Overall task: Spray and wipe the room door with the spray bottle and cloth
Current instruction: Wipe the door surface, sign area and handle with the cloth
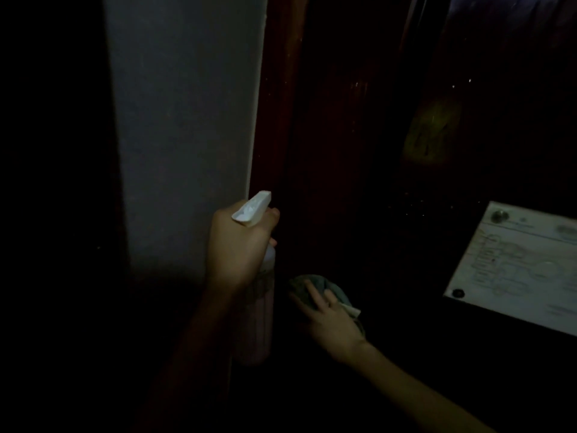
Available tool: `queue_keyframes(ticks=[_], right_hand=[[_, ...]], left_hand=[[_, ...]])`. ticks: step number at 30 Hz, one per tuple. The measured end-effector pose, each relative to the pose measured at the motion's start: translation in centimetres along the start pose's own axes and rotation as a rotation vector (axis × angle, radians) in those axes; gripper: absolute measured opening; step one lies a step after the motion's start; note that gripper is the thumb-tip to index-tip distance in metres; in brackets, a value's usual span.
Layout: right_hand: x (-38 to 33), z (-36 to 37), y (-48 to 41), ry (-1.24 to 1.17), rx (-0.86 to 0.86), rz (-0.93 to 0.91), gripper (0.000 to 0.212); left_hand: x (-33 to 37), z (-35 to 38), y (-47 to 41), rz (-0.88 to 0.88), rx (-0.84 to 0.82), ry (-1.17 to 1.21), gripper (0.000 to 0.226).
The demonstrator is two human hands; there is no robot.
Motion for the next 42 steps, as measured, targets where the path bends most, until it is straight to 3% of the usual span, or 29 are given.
queue_keyframes(ticks=[2, 3, 5, 7, 13, 19, 23, 28, 33, 42], right_hand=[[0.1, -0.1, -0.4, -0.026, 0.008, 0.014, 0.032], [0.4, -0.7, -0.8, -0.037, 0.029, 0.028, 0.037], [1.8, -2.7, -1.8, -0.057, 0.092, 0.107, 0.067], [4.6, -6.1, -2.9, -0.074, 0.228, 0.187, 0.080], [17.3, -18.6, -7.1, 0.079, 0.478, 0.310, 0.067], [23.4, -26.3, -9.4, 0.175, 0.479, 0.400, 0.058], [25.4, -29.3, -9.8, 0.194, 0.482, 0.423, 0.058], [27.9, -32.2, -10.7, 0.197, 0.520, 0.469, 0.059], [29.7, -33.9, -11.8, 0.197, 0.526, 0.524, 0.063], [27.0, -31.8, -11.1, 0.047, 0.508, 0.533, 0.063]], left_hand=[[-0.3, -0.3, 0.4, -0.019, 0.003, 0.019, 0.022], [-0.3, -0.3, 0.7, -0.025, -0.003, 0.024, 0.022], [-0.5, -0.2, 1.2, -0.045, -0.023, 0.033, 0.015], [-0.8, -0.2, 1.5, -0.060, -0.027, 0.041, 0.016], [-0.1, 0.1, -0.1, 0.017, -0.015, 0.055, 0.024], [2.9, 1.3, -2.5, 0.124, 0.042, 0.061, 0.033], [5.1, 1.6, -3.3, 0.135, -0.039, -0.024, 0.022], [6.6, 1.7, -4.7, 0.167, -0.013, 0.051, 0.030], [8.7, 2.1, -5.6, 0.151, -0.007, 0.082, 0.009], [7.5, 1.8, -5.9, 0.147, 0.021, 0.052, 0.007]])
Point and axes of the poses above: each hand's wrist, its own y-axis away from the middle knuckle, its own z-axis out of the palm, x = y × z, the point moved 4 cm from there along -y, towards the middle knuckle, and after that the axes turned 12 degrees about -x, right-handed, at the moved point
